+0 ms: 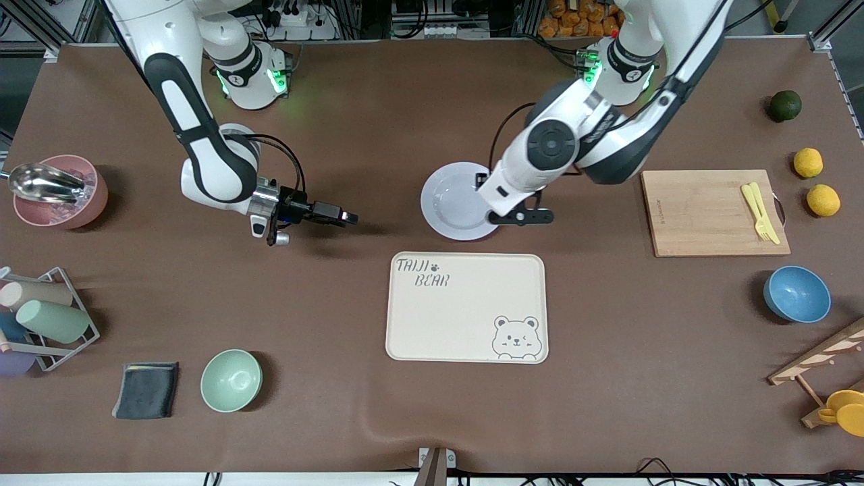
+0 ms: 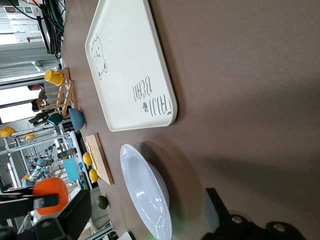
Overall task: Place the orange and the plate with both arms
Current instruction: 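Carry the orange with the left gripper over the white plate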
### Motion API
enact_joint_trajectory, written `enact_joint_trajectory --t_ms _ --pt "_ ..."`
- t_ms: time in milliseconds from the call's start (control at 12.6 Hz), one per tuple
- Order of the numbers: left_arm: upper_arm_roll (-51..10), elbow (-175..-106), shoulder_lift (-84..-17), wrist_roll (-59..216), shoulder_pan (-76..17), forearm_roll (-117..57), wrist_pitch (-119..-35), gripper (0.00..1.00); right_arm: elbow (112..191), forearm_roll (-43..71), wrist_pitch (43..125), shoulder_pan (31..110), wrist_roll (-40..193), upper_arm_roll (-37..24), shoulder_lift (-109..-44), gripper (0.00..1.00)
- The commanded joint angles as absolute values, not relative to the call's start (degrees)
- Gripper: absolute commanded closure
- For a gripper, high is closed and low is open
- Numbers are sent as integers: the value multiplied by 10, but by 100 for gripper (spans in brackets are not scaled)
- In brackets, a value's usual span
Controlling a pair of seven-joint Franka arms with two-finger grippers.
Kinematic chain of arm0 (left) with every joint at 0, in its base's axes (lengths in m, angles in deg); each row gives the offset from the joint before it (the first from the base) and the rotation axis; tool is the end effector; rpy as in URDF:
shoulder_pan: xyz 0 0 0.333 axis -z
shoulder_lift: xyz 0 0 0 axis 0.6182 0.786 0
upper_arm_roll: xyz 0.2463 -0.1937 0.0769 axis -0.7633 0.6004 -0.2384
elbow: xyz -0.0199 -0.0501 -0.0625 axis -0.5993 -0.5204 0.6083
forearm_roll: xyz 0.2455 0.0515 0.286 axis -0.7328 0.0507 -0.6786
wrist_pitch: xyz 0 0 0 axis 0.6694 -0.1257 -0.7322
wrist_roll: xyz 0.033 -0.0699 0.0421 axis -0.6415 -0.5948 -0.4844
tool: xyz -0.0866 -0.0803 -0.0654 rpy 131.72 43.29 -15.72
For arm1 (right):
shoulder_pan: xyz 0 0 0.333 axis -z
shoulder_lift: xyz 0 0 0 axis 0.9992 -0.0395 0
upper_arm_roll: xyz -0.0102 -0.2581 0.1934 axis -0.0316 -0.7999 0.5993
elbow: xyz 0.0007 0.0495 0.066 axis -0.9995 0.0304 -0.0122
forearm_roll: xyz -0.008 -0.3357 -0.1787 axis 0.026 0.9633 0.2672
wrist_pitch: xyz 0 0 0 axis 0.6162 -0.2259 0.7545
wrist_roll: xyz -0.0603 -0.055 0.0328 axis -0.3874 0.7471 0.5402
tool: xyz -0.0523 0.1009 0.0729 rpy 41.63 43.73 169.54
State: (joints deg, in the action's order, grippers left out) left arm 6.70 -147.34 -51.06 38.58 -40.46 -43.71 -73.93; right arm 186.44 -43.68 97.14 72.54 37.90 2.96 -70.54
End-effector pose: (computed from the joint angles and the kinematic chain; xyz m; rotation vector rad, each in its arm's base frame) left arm 0.4561 -0.3813 0.3221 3.0638 0.0470 -0.4404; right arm 0.4572 0.2126 0.1984 -2.0714 0.3317 0.0838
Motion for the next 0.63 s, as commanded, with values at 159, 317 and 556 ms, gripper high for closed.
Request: enact_joint_trajectory --t_ms 159,317,556 --pt "35 -1374 -362 253 -306 -558 -743 100 1871 -456 970 731 347 31 -708 0" --pt "4 -1371 -347 242 -259 -563 -747 100 1871 -456 970 731 345 31 -708 0" --pt "-39 -1372 -331 231 -208 -558 -755 100 1871 -456 970 731 345 31 -708 0"
